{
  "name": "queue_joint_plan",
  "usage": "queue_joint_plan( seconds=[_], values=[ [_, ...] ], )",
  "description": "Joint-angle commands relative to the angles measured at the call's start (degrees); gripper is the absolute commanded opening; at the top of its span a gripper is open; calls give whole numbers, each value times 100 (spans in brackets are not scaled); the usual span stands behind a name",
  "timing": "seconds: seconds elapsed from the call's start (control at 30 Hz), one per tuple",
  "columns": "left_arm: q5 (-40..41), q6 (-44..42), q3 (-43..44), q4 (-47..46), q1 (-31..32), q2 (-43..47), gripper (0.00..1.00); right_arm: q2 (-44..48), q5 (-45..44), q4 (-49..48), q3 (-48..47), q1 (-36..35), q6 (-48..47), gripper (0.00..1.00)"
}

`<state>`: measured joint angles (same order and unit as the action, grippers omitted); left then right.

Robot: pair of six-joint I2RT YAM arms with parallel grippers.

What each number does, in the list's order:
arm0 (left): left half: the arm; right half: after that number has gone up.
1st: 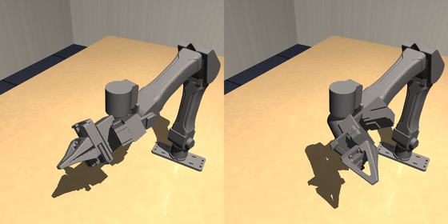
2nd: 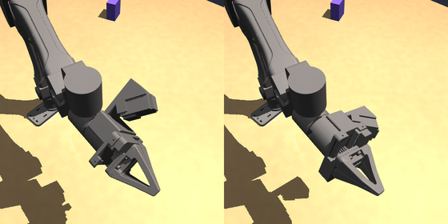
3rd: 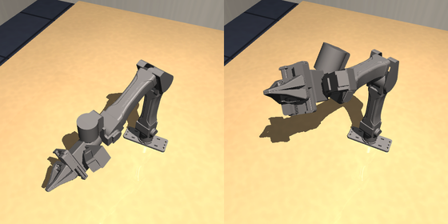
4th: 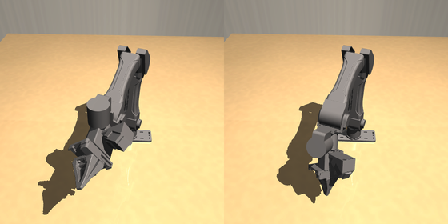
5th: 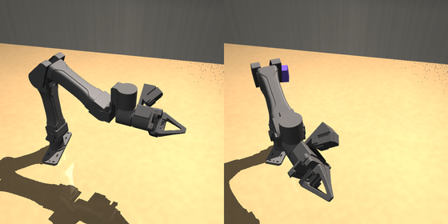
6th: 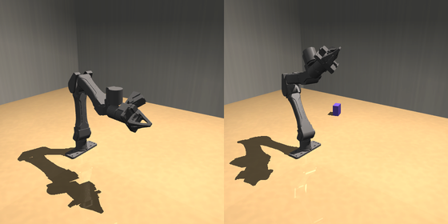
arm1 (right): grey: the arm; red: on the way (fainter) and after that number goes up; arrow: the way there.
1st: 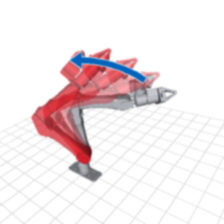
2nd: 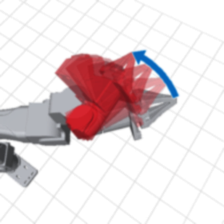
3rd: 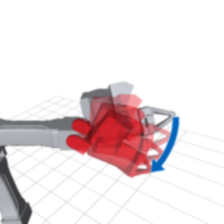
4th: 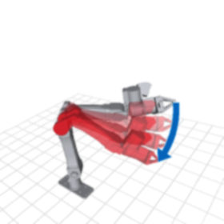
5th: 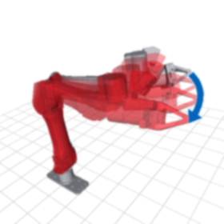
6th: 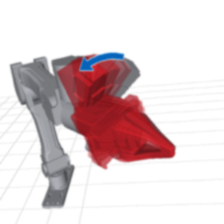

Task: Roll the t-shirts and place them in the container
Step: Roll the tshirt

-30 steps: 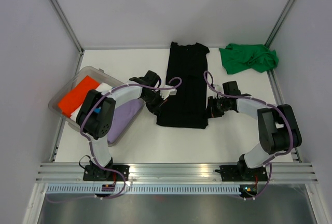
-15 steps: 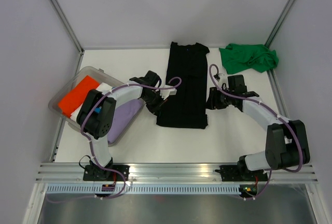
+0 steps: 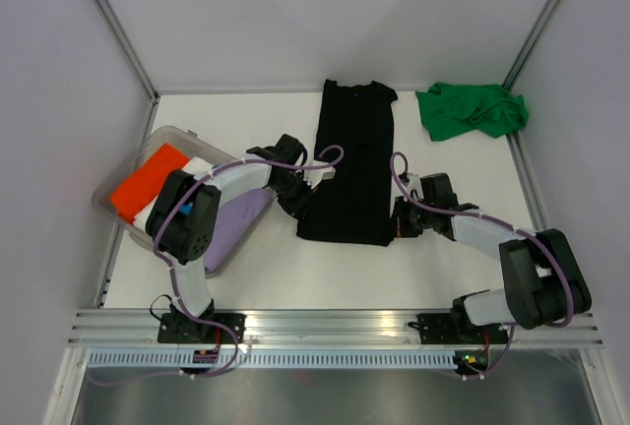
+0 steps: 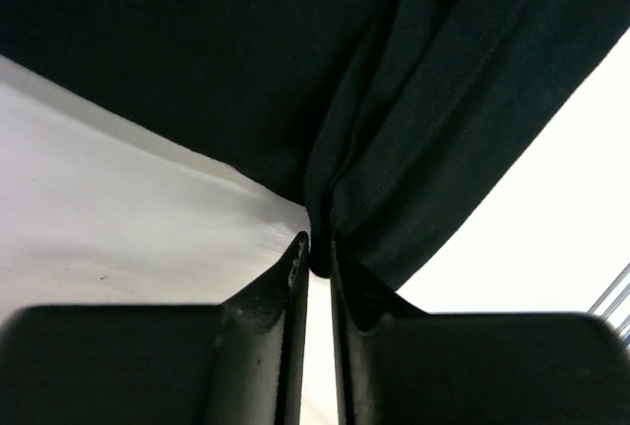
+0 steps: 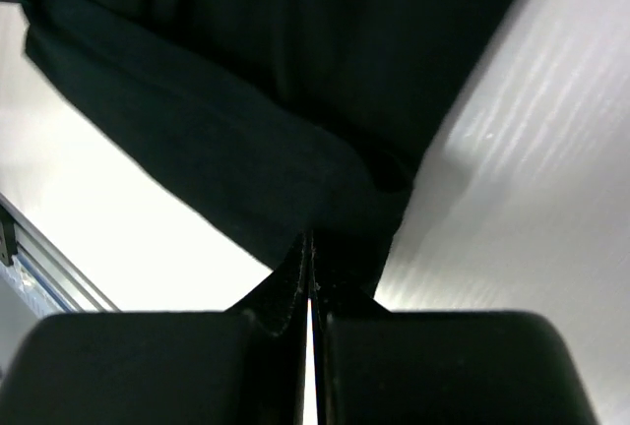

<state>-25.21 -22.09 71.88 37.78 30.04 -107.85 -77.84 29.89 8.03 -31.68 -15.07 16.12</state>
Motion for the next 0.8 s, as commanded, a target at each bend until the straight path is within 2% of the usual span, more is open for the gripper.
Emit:
queue_joint_plan(
  seconds=[0.0,0.1,0.23,0.43,0.57,0.6,0.77],
  values=[
    [359,249,125,-174,-16,10,20,-362,17,-750,-13,110,286,0],
    [561,275,160,-183,10,80,25,-547,8,-707,-66,110,225,0],
    [947,196,230,-192,133,378,35,-355,-18,-532,-119,136,190,0],
    [1440,-944,73,-464,801,1221,47,-266,-88,-346,-137,127,84,2],
    [1431,-1630,-533,-605,1249,1618,47,-275,-80,-416,-93,127,58,3],
    [1475,-1780,-943,-692,1432,1705,48,-223,-80,-434,-93,127,58,3],
    [1730,-2747,-1930,-1527,1689,2163,53,-170,-10,-452,-101,127,-91,5]
  ],
)
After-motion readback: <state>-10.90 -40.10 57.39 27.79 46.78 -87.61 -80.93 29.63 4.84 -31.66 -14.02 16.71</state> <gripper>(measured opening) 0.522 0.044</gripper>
